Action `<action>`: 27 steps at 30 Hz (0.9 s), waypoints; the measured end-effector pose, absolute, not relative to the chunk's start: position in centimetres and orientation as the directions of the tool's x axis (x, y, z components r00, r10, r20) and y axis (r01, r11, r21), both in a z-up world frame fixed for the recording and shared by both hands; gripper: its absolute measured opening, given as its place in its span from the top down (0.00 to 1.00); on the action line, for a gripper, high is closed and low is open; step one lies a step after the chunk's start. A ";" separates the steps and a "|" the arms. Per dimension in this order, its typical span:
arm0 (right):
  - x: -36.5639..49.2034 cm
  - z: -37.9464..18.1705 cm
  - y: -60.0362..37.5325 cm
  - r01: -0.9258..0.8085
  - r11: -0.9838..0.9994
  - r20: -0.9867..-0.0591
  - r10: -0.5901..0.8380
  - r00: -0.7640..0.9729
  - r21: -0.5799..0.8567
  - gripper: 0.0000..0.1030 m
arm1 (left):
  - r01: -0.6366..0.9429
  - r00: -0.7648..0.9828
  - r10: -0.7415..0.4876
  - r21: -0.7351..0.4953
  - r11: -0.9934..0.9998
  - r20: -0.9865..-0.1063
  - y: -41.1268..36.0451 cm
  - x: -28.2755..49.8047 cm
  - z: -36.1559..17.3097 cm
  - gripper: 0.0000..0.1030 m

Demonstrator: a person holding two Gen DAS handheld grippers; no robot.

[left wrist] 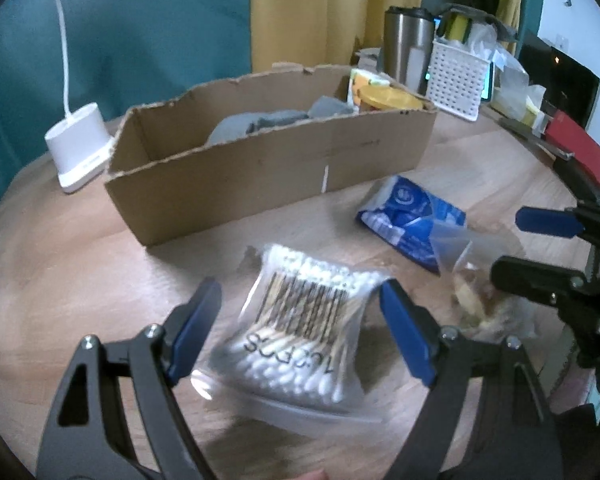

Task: Organize objects
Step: 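Grasp the cotton swab bag with the left gripper while the right gripper grasps the clear snack bag, then carry the swab bag into the box with the left gripper while the right gripper carries the snack bag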

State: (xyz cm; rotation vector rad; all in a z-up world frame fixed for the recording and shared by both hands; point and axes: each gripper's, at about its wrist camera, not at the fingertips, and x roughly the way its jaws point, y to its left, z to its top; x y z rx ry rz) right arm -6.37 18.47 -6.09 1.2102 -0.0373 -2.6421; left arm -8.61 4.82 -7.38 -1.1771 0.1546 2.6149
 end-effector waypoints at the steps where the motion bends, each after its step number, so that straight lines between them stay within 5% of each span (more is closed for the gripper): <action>1: -6.4 -6.2 18.6 0.196 -0.973 -0.746 -0.223 -0.627 0.126 0.26 | -0.279 -0.634 0.196 -0.016 -0.960 -0.748 4.7 -8.7 -7.4 0.20; 9: -6.9 -7.1 17.2 0.216 -0.962 -0.768 -0.262 -0.584 0.165 0.26 | -0.254 -0.620 0.172 -0.011 -0.967 -0.766 4.1 -8.9 -7.7 0.21; 13: -7.2 -7.8 16.7 0.220 -0.962 -0.785 -0.263 -0.561 0.164 0.26 | -0.255 -0.611 0.182 -0.027 -0.967 -0.770 3.7 -8.6 -7.9 0.38; 16: -7.3 -7.9 16.6 0.232 -0.958 -0.787 -0.272 -0.554 0.168 0.45 | -0.265 -0.611 0.200 -0.040 -0.963 -0.766 3.6 -8.4 -7.8 0.46; 27: -7.5 -6.3 16.2 0.266 -0.955 -0.771 -0.266 -0.578 0.130 0.52 | -0.244 -0.626 0.227 -0.089 -0.966 -0.746 2.5 -7.7 -6.7 0.52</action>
